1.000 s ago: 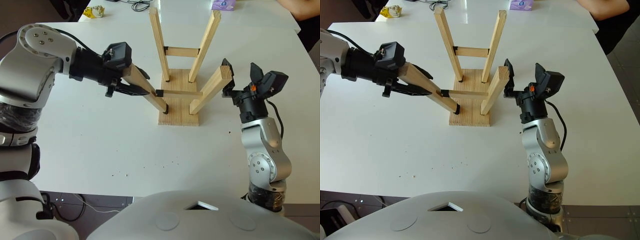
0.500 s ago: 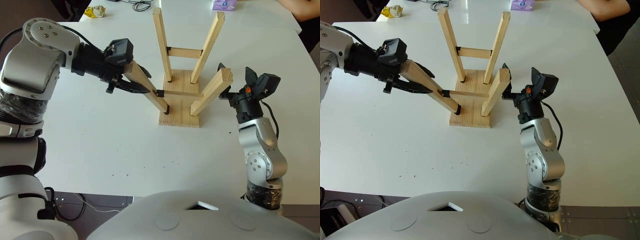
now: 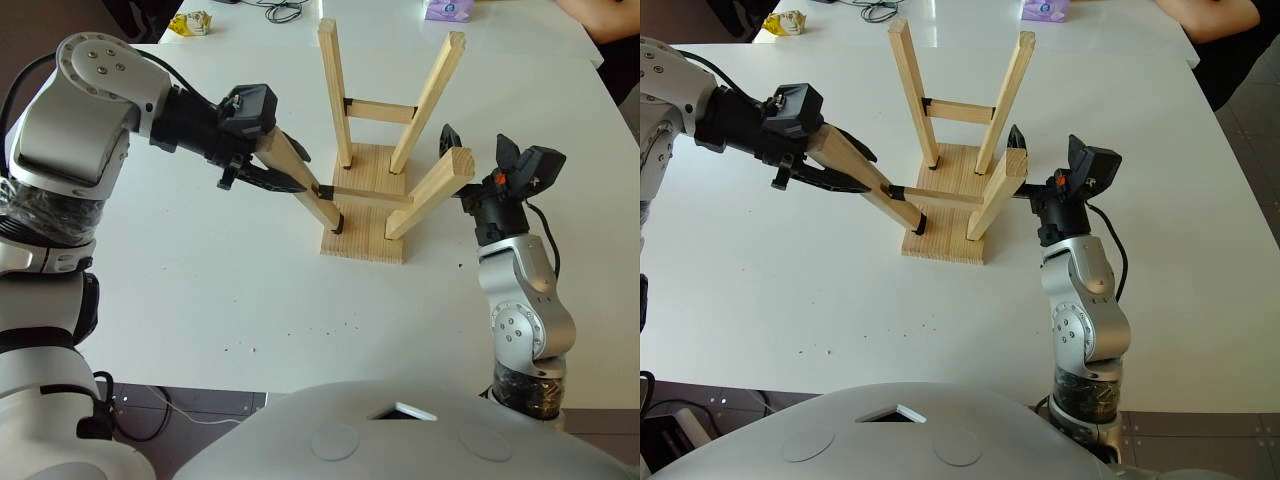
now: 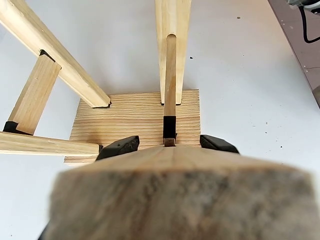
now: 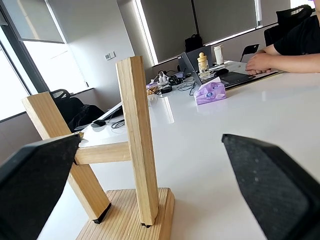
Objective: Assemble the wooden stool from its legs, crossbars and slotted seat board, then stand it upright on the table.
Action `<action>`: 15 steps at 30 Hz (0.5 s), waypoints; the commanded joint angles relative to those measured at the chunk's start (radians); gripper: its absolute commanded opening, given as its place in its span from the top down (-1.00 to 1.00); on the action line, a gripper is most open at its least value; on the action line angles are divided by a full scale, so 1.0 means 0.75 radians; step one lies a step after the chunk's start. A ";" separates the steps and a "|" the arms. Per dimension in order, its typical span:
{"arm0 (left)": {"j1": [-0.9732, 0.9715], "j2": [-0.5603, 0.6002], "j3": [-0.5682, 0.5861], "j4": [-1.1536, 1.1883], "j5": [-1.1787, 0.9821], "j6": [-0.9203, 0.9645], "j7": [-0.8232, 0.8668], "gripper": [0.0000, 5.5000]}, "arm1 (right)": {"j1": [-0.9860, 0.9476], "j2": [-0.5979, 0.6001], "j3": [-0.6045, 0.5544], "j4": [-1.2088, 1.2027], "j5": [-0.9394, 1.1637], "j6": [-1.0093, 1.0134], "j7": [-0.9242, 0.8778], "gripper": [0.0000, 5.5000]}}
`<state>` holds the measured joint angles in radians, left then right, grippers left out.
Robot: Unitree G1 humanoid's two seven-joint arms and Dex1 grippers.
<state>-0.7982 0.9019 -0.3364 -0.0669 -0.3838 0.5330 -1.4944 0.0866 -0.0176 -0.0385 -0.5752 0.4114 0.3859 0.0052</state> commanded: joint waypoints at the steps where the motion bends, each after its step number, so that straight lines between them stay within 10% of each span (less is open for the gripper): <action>1: 0.125 -0.031 -0.126 0.022 0.070 0.017 -0.039 0.26 | -0.009 0.011 0.033 -0.013 -0.005 0.007 0.007 -0.90; 15: 0.051 -0.110 -0.172 -0.065 0.093 0.102 0.014 0.26 | -0.069 0.062 0.161 -0.088 -0.147 0.027 -0.077 -0.90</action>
<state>-0.8253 0.8710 -0.3610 -0.0852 -0.3489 0.5682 -1.4878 0.0778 -0.0023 0.0089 -0.6101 0.3055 0.3926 -0.0512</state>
